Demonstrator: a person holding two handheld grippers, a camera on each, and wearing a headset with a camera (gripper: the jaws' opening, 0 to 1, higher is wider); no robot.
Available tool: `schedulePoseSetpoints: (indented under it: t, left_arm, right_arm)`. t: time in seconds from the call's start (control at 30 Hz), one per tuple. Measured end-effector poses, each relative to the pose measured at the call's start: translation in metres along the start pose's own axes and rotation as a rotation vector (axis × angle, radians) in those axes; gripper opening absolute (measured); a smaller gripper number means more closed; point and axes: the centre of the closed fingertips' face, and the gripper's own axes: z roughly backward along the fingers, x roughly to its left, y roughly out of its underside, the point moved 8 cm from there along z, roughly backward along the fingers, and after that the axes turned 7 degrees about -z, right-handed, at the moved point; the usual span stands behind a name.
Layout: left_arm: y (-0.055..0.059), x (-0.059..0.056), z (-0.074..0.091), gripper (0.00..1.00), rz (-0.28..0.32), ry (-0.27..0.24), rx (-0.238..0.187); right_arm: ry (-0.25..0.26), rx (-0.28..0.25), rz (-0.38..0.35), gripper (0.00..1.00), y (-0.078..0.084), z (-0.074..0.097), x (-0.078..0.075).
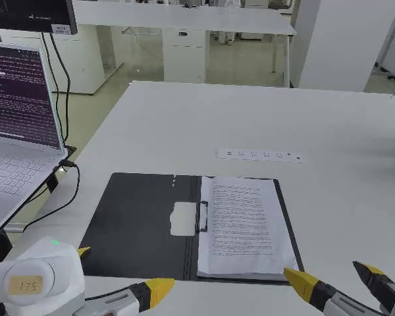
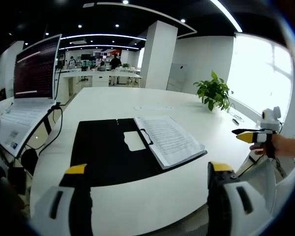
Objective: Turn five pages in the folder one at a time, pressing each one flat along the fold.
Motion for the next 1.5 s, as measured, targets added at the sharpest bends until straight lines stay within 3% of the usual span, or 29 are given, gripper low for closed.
schedulePoseSetpoints:
  t: [0.97,1.5]
  left_arm:
    - [-0.003,0.001,-0.004,0.99,-0.005,0.01,0.002]
    - [-0.005,-0.005,-0.014,0.99,-0.008,0.039,0.002]
  right_arm:
    - [-0.007,-0.001,-0.012,0.9,-0.004,-0.006,0.002]
    - [0.01,-0.014,-0.025,0.89,-0.004,0.0,-0.003]
